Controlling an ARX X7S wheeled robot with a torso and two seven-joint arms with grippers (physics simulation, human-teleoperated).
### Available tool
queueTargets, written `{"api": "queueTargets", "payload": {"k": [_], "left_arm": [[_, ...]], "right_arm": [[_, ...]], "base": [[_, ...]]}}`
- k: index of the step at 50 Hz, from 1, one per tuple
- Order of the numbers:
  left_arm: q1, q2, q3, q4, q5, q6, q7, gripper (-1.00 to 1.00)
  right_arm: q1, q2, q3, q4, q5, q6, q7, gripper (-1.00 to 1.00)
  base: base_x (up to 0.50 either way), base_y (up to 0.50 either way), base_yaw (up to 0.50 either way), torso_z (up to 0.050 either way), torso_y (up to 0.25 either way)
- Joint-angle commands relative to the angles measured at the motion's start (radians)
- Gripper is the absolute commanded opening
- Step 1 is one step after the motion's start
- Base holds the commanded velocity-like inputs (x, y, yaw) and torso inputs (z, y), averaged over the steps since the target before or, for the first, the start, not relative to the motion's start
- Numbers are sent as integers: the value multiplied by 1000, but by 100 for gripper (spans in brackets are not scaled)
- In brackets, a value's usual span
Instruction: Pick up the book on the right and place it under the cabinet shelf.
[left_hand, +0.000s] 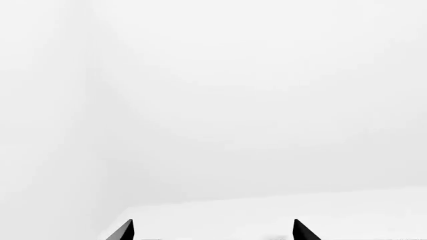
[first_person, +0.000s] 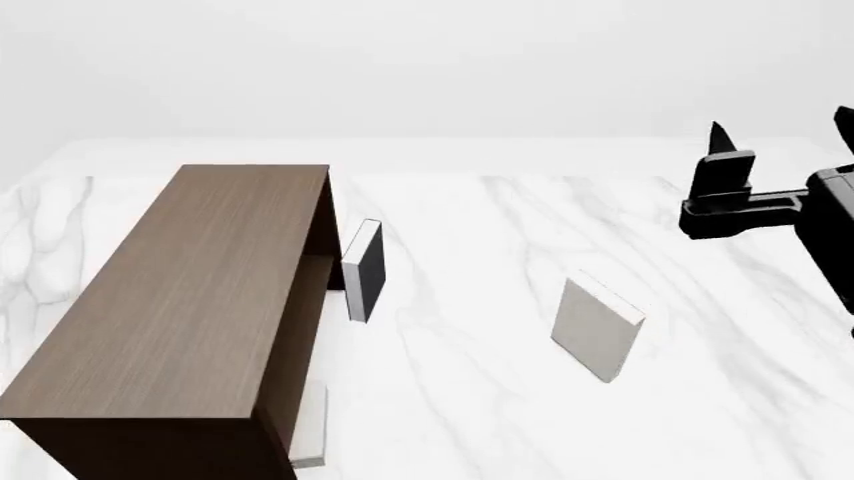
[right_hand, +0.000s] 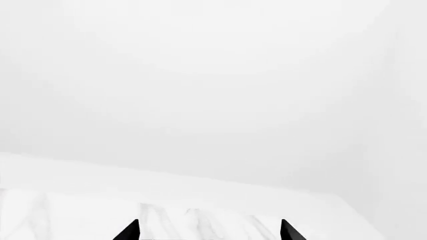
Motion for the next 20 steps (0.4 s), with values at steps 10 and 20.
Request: {"api": "queueTargets", "payload": {"k": [10, 20], "left_arm": [[364, 27, -444, 197, -35, -49, 75, 100], [547, 99, -659, 306, -45, -31, 186, 100]], "right_arm": [[-141, 251, -79, -212, -45, -241, 132, 100], [-272, 251, -205, -253, -185, -431, 253, 100]], "base": [[0, 0, 0, 0, 0], [0, 0, 0, 0, 0]]}}
